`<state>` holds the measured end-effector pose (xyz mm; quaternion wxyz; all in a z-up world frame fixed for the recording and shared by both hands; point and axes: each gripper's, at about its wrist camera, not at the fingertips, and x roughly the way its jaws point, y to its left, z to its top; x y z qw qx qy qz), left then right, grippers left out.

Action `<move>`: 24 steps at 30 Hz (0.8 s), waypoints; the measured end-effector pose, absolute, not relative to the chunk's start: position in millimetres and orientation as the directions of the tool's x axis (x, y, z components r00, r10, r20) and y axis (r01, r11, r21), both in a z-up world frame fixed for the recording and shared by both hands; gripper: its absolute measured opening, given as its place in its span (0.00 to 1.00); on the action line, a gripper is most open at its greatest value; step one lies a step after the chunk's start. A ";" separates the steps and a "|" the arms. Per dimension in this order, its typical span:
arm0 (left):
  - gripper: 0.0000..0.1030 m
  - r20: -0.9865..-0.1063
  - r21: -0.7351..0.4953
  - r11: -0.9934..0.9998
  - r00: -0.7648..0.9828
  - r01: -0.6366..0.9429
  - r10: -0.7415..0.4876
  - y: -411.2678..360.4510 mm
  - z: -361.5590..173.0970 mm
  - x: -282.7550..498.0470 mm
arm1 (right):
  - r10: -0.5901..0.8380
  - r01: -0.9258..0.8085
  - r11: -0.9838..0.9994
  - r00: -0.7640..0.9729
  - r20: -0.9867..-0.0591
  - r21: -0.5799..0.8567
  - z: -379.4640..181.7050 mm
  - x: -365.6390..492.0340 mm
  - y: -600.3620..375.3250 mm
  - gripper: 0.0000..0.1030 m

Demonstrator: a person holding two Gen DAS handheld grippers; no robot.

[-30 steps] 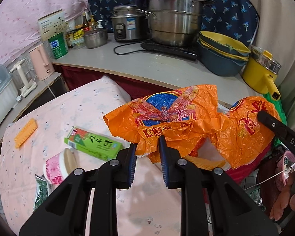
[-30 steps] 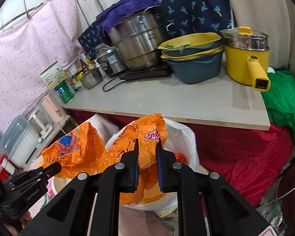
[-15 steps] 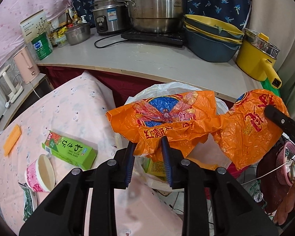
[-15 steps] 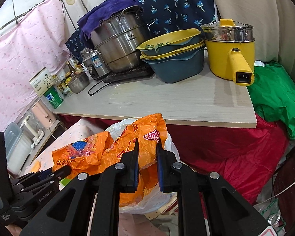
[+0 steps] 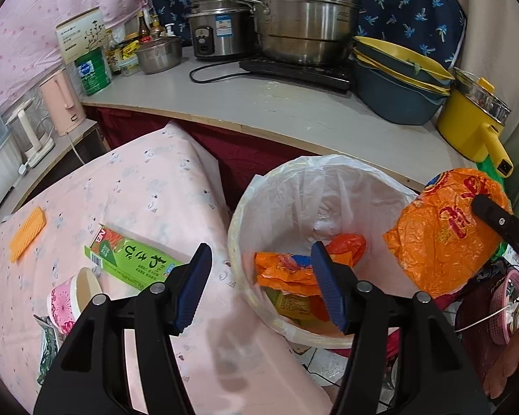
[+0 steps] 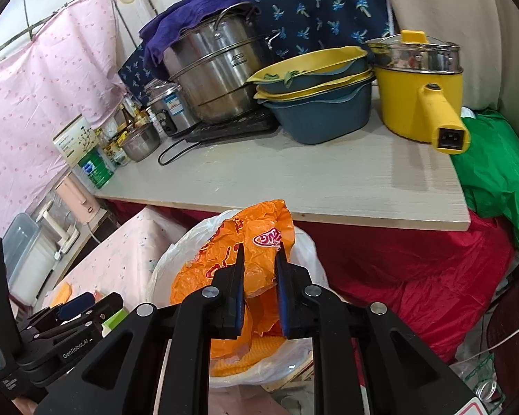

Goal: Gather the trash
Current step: 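Open the left tool then the right tool to drop the orange bags into the bin, then move both open tools back over the table toward the green foil packet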

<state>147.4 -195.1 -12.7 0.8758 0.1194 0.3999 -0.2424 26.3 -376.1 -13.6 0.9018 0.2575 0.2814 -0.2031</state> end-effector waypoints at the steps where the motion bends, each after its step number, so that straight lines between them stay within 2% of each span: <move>1: 0.55 -0.758 0.015 0.857 0.565 0.516 -0.326 -193.1 -12.8 147.9 | -0.214 0.505 0.789 0.759 -0.615 0.349 -14.3 29.8 -373.2 0.15; 8: 0.61 -0.754 0.016 0.874 0.580 0.485 -0.308 -175.2 -12.5 153.2 | -0.172 0.466 0.817 0.760 -0.627 0.340 -21.0 58.9 -352.9 0.22; 10: 0.63 -0.753 0.013 0.878 0.583 0.478 -0.306 -170.4 -12.0 154.5 | -0.170 0.461 0.821 0.762 -0.624 0.338 -20.5 64.1 -349.2 0.32; 13: 0.67 -0.749 0.011 0.884 0.590 0.467 -0.302 -163.8 -11.2 155.9 | -0.172 0.454 0.825 0.769 -0.616 0.336 -17.6 69.5 -344.1 0.41; 24: 0.67 -0.747 -0.006 0.903 0.599 0.430 -0.290 -135.8 -9.4 157.2 | -0.150 0.416 0.850 0.779 -0.609 0.323 -5.4 76.8 -319.9 0.45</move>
